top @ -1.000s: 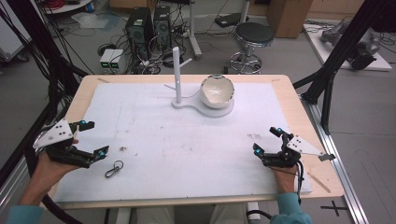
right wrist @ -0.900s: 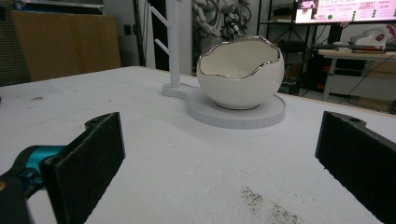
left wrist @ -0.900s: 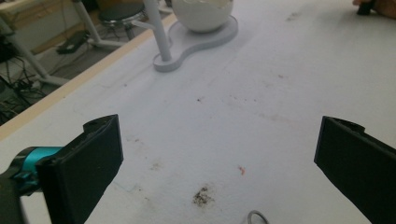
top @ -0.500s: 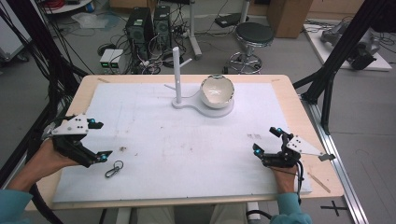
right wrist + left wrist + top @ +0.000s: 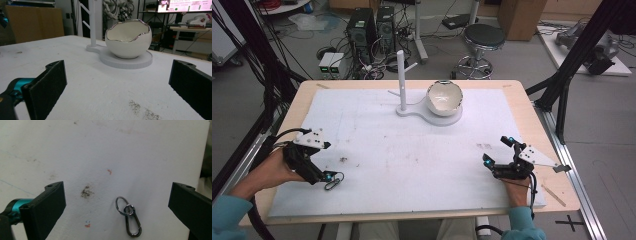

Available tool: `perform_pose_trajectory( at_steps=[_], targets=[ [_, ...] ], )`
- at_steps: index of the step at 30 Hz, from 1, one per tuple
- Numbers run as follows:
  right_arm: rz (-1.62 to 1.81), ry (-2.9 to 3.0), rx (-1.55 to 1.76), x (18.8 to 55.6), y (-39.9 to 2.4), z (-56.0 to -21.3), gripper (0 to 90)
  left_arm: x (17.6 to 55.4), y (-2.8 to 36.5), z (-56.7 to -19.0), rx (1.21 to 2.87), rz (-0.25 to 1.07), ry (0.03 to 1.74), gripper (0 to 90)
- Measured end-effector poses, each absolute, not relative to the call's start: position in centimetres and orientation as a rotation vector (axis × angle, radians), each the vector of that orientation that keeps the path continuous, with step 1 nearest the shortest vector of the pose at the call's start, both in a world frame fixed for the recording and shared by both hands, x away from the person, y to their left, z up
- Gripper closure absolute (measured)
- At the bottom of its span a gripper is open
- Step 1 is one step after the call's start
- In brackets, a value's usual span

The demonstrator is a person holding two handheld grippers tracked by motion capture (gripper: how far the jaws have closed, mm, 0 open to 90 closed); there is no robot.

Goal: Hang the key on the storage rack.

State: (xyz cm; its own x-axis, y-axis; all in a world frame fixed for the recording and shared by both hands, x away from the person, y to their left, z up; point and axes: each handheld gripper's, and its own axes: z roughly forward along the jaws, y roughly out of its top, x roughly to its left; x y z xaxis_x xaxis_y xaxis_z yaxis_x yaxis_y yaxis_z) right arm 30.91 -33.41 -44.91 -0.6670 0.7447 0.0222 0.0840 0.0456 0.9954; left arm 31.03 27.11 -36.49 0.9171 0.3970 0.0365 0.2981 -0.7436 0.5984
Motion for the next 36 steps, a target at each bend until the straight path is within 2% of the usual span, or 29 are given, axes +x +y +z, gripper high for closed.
perform_pose_trajectory(
  at_steps=[19,22,28,36],
  targets=[
    [1.667,1.809,0.829,31.0,-33.4,-44.9,0.6,31.8,25.6,-39.0,2.641,0.086,0.442,2.8],
    [1.669,1.812,0.835,30.9,-33.4,-44.9,0.6,31.9,25.6,-39.1,2.649,0.069,0.437,11.2],
    [1.669,1.812,0.835,30.9,-33.4,-44.9,0.6,32.0,25.5,-39.4,2.671,0.062,0.43,11.8],
    [1.663,1.812,0.829,30.9,-33.4,-44.9,0.6,32.4,25.4,-39.7,2.688,0.014,0.454,22.2]
  ],
)
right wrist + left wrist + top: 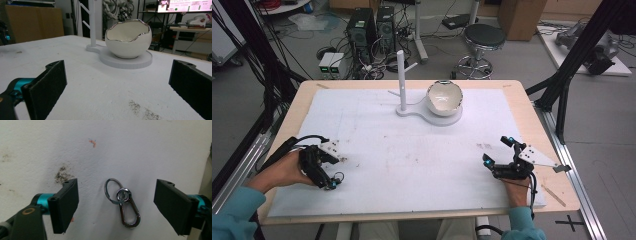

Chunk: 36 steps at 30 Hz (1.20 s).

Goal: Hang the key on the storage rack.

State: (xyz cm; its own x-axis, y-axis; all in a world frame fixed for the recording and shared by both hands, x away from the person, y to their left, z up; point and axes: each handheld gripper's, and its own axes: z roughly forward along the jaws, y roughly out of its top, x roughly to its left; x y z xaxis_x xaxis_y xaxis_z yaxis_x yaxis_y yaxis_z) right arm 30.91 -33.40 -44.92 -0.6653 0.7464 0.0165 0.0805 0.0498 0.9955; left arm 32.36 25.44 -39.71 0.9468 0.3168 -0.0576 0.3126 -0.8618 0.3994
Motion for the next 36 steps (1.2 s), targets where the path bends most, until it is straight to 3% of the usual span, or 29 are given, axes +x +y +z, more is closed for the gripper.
perform_pose_trajectory(
  at_steps=[36],
  targets=[
    [1.657,1.81,0.826,30.91,-33.37,-44.92,0.6,32.73,25.17,-40.31,2.74,-0.088,0.459,63.3]
  ],
)
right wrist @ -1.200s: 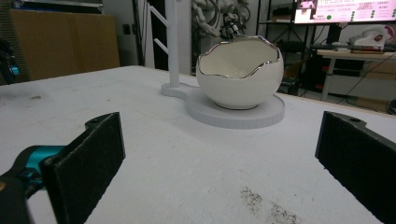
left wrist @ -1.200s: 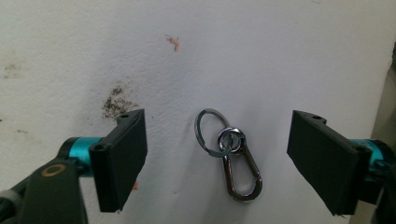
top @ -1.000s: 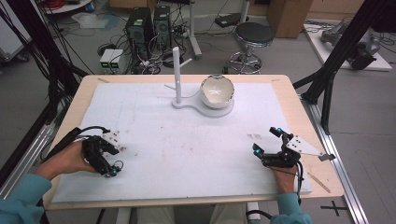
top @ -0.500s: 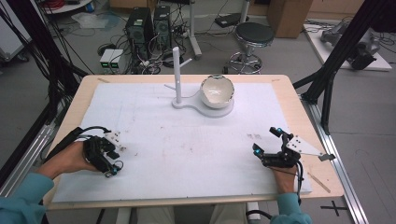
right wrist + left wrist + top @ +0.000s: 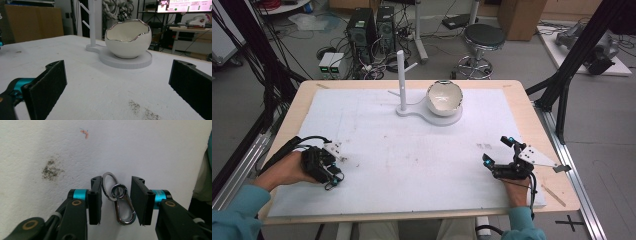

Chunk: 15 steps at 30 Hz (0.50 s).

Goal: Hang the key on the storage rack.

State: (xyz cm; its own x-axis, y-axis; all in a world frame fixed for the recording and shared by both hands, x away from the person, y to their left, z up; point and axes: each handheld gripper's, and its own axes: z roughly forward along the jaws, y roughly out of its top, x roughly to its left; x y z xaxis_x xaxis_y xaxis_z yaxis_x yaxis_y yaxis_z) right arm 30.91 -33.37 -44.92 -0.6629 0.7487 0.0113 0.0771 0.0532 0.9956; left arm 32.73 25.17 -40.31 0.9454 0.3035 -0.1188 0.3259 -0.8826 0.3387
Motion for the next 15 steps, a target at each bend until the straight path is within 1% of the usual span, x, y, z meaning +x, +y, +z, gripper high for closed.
perform_pose_trajectory(
  at_steps=[2,4,6,10,15],
  targets=[
    [1.657,1.81,0.827,30.9,-33.37,-44.92,0.6,32.65,25.17,-40.28,2.736,-0.091,0.459,66.3],
    [1.658,1.81,0.825,30.91,-33.37,-44.92,0.6,32.6,25.21,-40.23,2.735,-0.084,0.459,67.5],
    [1.658,1.81,0.825,30.91,-33.36,-44.92,0.7,32.61,25.33,-40.16,2.728,-0.081,0.433,71.6],
    [1.657,1.81,0.826,30.9,-33.37,-44.92,0.6,32.52,25.39,-40.1,2.716,-0.083,0.455,76.4],
    [1.658,1.81,0.826,30.9,-33.36,-44.92,0.6,32.52,25.34,-40.16,2.726,-0.086,0.453,78.5]
  ],
)
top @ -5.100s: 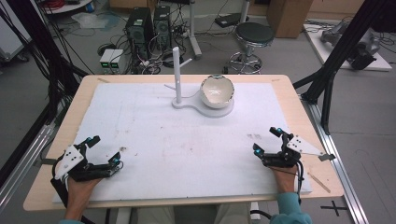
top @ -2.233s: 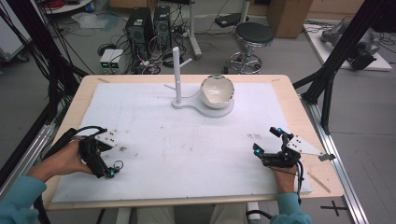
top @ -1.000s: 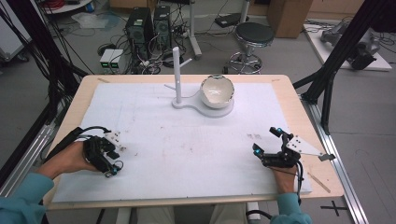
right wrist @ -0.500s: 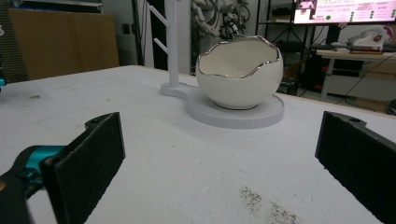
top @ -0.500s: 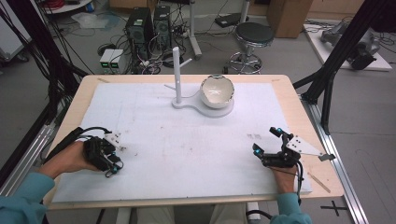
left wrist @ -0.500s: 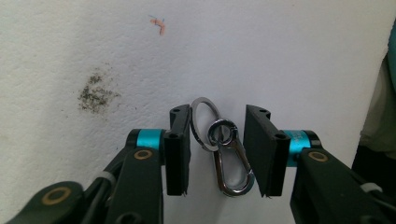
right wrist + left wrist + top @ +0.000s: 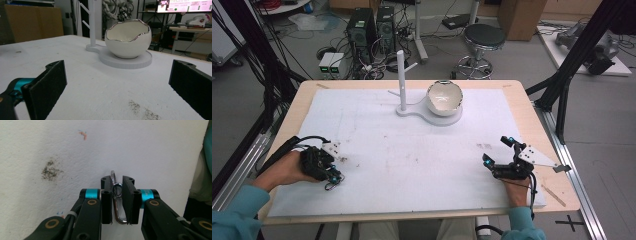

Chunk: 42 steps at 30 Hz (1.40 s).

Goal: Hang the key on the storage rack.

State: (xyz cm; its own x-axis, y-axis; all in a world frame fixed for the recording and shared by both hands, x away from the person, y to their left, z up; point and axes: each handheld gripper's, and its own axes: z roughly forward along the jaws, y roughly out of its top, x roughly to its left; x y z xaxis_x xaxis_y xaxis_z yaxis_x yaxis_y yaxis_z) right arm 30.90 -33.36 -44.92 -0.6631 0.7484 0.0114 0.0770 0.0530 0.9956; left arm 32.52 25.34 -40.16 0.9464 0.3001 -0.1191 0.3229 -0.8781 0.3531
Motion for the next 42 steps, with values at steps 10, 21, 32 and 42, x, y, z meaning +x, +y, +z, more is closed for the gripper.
perform_pose_trajectory(
  at_steps=[10,21,32,42],
  targets=[
    [1.656,1.81,0.826,30.9,-33.4,-44.9,0.6,32.5,25.3,-40.2,2.725,-0.091,0.48,84.0],
    [1.657,1.81,0.825,30.9,-33.4,-44.9,0.7,32.6,25.3,-40.1,2.72,-0.073,0.491,87.9],
    [1.657,1.81,0.826,30.9,-33.4,-44.9,0.6,32.8,25.5,-39.0,2.631,-0.023,0.522,88.3],
    [1.656,1.809,0.826,30.9,-33.4,-44.9,0.6,33.6,25.4,-36.5,2.467,0.083,0.539,88.4]
  ],
)
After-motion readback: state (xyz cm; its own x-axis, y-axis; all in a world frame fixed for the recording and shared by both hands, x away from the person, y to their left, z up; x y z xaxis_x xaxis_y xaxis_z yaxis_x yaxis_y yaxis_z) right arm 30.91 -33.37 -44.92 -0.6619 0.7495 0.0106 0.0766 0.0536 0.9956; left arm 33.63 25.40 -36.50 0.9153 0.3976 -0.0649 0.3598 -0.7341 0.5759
